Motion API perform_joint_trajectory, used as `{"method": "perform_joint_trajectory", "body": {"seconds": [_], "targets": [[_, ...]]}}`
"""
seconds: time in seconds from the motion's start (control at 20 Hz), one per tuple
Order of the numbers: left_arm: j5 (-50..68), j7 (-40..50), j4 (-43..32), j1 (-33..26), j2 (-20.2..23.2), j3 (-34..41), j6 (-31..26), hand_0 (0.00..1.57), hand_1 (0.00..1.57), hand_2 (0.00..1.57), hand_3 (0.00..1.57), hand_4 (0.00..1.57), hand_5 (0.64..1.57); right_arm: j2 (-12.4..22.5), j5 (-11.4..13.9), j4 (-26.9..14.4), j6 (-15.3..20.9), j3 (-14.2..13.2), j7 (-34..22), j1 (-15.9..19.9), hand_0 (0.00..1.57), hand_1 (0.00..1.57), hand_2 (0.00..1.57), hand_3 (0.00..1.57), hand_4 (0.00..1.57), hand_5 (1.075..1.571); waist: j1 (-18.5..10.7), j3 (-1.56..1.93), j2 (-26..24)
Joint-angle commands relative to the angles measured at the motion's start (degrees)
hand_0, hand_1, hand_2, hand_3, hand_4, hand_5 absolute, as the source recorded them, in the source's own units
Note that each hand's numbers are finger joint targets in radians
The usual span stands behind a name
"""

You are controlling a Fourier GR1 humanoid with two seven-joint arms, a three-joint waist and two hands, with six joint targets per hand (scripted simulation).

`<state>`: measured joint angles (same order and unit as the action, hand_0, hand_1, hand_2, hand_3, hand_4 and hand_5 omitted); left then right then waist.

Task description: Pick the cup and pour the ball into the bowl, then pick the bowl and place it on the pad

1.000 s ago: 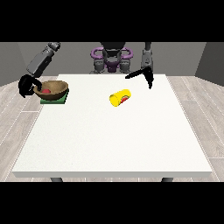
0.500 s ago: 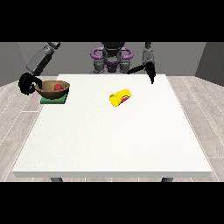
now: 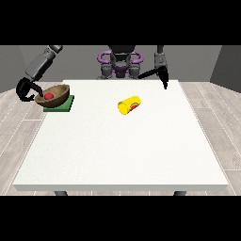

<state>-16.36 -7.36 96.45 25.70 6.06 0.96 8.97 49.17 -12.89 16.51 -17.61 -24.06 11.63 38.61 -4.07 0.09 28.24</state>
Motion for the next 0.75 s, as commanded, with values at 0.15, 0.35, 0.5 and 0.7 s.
{"method": "perform_joint_trajectory", "body": {"seconds": [0.15,0.35,0.5,0.7], "targets": [[0.5,1.4,3.0,-0.9,0.8,0.3,-0.9,0.0,0.0,0.0,0.0,0.0,1.565,3.8,1.8,0.2,2.8,0.6,-1.2,2.3,0.0,0.0,0.41,0.24,0.0,1.487,0.3,-0.01,1.2],[0.0,0.1,2.3,-3.7,-0.8,0.0,0.6,0.0,0.0,0.0,0.0,0.0,1.568,4.6,1.8,0.1,0.5,0.9,-2.9,2.1,0.0,0.0,0.36,0.26,0.0,1.489,1.3,-0.04,-1.0],[-3.0,1.8,1.8,-3.3,-3.4,-2.4,3.3,0.0,0.0,0.0,0.0,0.0,1.569,5.5,1.4,0.6,0.2,0.7,-5.2,4.2,0.0,0.0,0.26,0.06,0.0,1.493,2.7,-0.05,-2.6],[0.1,0.1,-3.7,-4.6,-2.0,-0.3,0.6,0.0,0.0,0.0,0.0,0.0,1.569,10.2,-1.3,1.5,-8.1,-0.9,-10.1,5.7,0.0,0.0,0.19,0.29,0.0,1.503,3.6,-0.15,-8.2]]}}
